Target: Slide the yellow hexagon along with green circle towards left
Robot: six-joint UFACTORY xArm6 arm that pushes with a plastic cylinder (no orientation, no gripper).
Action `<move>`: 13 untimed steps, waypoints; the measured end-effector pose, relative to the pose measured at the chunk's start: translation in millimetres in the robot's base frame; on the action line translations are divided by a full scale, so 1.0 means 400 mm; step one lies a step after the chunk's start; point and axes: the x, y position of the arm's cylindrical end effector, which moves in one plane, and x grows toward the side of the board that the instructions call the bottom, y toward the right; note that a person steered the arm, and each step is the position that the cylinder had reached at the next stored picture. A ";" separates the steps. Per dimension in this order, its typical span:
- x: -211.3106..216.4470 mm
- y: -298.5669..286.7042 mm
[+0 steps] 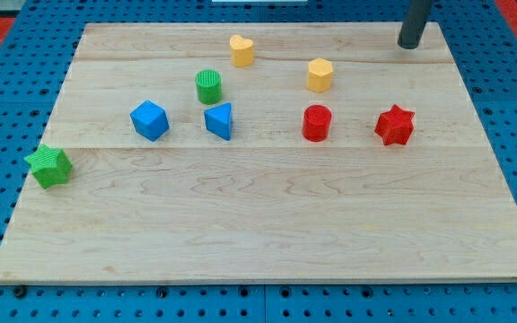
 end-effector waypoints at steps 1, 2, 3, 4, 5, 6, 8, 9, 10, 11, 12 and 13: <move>0.000 0.023; 0.042 0.028; 0.082 -0.023; 0.103 -0.106; 0.110 -0.135; 0.120 -0.178; 0.176 -0.360; 0.227 -0.448; 0.246 -0.571; 0.249 -0.680; 0.228 -0.795; 0.207 -0.901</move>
